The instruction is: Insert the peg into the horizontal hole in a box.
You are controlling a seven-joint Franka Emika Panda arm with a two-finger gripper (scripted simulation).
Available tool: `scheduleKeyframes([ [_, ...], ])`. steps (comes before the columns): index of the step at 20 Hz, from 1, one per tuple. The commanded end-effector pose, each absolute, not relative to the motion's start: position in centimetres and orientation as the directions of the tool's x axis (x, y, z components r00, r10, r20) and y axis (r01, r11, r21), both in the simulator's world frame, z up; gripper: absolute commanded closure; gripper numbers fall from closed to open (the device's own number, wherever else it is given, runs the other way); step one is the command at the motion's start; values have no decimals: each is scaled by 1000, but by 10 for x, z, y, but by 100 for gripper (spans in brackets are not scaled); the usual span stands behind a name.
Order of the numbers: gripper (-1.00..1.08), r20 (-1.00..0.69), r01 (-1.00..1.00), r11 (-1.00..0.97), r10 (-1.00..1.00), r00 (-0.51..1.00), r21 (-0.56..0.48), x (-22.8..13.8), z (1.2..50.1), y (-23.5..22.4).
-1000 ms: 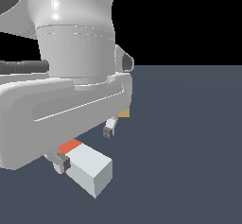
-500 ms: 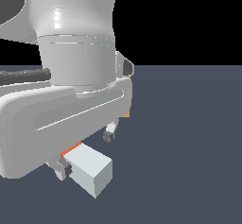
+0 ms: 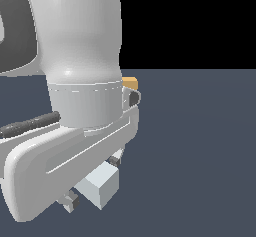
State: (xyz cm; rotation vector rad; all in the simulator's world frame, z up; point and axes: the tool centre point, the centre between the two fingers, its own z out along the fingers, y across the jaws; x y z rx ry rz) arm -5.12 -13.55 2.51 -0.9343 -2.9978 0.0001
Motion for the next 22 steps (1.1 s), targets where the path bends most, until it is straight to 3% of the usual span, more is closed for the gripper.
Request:
scheduleKeyframes([
  [1,-92,0,568,823,568,-823,0,-50,22,-136],
  [2,-92,0,568,823,568,-823,0,-50,21,-136],
  [3,108,0,568,823,568,-823,0,-50,21,-136],
  [22,108,1,611,791,611,-791,0,-55,23,-130],
])
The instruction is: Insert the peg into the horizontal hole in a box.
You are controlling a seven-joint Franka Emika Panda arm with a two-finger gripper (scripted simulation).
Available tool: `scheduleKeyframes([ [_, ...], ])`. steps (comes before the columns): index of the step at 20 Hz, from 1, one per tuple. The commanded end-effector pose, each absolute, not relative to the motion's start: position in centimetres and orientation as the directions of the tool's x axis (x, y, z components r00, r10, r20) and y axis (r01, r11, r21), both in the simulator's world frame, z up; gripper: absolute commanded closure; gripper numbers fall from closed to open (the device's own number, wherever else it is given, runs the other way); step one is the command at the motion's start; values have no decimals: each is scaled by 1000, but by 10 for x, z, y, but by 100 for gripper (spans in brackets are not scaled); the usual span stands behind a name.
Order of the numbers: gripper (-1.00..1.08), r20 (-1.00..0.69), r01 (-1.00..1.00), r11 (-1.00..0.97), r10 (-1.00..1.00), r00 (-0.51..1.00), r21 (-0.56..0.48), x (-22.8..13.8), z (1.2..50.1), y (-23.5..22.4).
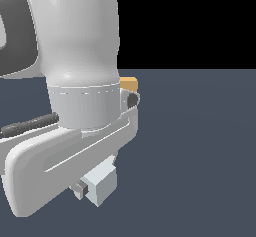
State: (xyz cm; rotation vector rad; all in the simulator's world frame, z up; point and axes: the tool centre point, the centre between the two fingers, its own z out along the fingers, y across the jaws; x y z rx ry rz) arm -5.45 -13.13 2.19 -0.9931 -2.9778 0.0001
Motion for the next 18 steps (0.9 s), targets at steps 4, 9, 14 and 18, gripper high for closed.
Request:
scheduleKeyframes([
  [4,108,0,656,755,656,-755,0,-59,25,-123],
  [9,108,0,729,685,729,-685,0,-66,28,-112],
  [14,108,0,807,591,807,-591,0,-73,32,-97],
  [18,108,0,860,510,860,-510,1,-77,35,-85],
])
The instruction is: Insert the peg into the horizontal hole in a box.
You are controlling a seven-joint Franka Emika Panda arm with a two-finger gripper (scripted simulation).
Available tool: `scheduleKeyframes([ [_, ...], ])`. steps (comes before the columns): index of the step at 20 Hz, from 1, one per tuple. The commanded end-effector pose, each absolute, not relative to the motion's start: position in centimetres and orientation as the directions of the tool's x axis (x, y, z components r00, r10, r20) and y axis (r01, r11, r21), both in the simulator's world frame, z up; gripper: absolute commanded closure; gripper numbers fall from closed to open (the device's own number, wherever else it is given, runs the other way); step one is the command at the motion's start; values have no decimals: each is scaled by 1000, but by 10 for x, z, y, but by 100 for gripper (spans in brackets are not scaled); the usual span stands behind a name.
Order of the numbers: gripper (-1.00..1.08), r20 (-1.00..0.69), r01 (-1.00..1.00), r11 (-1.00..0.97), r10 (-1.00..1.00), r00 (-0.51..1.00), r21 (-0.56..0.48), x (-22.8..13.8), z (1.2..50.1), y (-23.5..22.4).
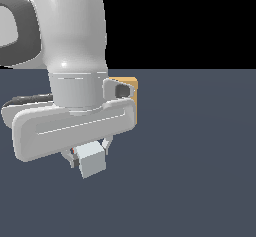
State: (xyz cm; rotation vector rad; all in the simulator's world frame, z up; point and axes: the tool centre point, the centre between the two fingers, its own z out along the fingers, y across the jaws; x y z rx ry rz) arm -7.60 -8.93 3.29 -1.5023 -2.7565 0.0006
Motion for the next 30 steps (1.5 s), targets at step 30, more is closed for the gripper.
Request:
scheduleKeyframes([
  [30,108,0,1000,9,1000,-9,0,-72,51,-14],
])
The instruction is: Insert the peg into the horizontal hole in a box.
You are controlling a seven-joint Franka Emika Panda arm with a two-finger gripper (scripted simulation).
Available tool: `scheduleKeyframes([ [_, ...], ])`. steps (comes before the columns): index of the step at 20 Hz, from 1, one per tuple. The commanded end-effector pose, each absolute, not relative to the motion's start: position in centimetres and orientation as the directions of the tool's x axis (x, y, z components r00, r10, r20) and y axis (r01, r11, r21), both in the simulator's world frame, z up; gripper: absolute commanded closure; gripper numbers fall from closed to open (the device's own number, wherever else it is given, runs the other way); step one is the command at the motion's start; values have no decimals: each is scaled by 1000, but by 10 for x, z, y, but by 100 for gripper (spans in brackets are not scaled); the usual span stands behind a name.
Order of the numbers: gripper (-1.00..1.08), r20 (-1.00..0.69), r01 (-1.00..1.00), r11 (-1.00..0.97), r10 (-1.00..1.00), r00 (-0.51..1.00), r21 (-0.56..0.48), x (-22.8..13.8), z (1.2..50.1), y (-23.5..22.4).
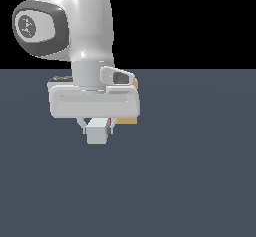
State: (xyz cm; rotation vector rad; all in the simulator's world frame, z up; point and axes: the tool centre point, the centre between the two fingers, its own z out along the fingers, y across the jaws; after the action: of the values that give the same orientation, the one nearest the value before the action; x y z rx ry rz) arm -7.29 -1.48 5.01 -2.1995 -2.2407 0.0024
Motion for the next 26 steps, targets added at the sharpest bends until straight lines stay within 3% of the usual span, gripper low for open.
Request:
scheduleKeyframes([
  [1,108,0,1000,6,1000,-6,0,-71,52,-14],
  [16,108,1,1000,3,1000,-3,-1,-71,52,-10],
  [26,108,1,1000,3,1000,-3,1,-72,52,43],
])
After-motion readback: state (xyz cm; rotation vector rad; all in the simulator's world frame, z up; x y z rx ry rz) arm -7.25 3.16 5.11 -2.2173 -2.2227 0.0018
